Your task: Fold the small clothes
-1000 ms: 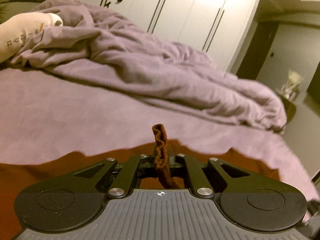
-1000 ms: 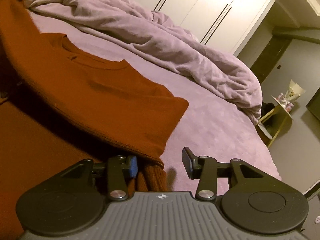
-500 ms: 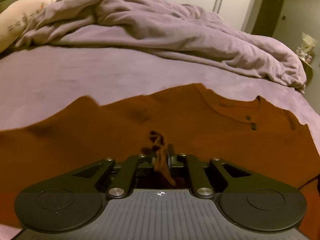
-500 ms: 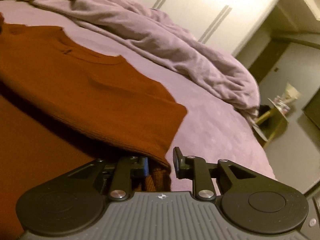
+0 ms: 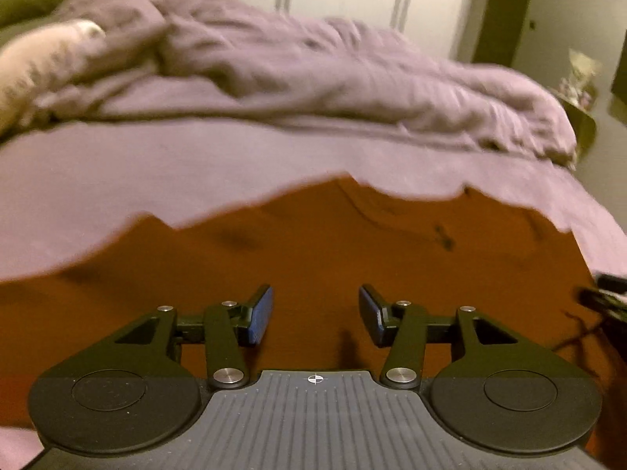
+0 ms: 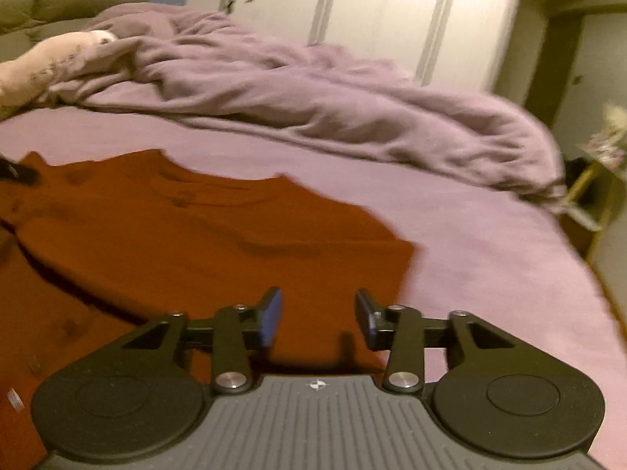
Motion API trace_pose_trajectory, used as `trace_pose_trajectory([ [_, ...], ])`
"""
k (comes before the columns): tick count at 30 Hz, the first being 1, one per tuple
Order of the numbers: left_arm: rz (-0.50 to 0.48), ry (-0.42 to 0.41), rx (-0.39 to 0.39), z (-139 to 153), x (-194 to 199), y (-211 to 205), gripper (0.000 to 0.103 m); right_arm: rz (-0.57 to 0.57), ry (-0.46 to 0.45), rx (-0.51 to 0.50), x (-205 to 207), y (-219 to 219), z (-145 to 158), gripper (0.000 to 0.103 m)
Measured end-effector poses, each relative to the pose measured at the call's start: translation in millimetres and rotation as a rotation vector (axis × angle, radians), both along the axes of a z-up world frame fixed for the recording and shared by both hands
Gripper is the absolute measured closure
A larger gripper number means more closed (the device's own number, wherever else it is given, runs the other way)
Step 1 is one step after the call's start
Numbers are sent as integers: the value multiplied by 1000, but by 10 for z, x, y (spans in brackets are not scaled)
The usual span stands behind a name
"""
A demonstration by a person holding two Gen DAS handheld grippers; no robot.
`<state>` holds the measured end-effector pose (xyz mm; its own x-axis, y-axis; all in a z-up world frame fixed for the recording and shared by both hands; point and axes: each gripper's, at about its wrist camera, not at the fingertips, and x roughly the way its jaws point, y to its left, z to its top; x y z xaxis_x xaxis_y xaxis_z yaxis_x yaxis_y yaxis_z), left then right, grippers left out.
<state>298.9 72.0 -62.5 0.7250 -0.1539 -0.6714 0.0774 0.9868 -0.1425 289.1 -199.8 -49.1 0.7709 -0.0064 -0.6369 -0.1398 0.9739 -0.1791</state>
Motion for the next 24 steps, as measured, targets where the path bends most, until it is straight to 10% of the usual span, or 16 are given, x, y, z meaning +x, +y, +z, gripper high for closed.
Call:
trace_pose_trajectory([
  [5, 20, 2, 81, -247, 172, -218, 48, 16, 64, 25, 571, 171, -324, 87],
  [13, 59, 3, 87, -276, 321, -179, 41, -66, 82, 6, 950, -11, -556, 92],
  [24, 56, 24, 13, -179, -122, 73, 40, -62, 29, 44, -129, -262, -355, 89],
])
